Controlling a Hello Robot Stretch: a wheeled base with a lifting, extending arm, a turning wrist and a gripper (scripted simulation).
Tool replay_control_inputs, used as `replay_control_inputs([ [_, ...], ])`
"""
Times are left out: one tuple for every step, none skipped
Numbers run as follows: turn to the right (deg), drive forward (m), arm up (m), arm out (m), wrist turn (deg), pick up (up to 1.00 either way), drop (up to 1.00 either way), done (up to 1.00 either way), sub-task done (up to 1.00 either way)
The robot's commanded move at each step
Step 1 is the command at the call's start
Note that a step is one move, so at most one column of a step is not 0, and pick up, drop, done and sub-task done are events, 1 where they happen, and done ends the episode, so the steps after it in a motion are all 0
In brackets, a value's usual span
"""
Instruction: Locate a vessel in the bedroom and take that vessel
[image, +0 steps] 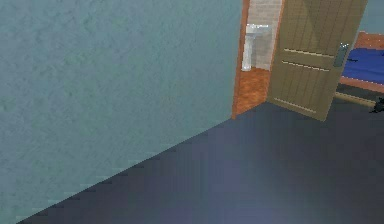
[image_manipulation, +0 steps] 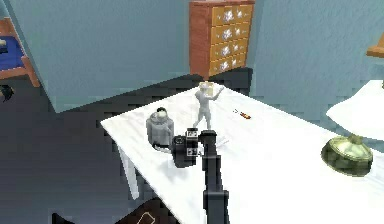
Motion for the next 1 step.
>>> replay_control_inputs([
  [0.0,0.0,0.0,0.0,0.0,0.0,0.0,1.0,0.0],
])
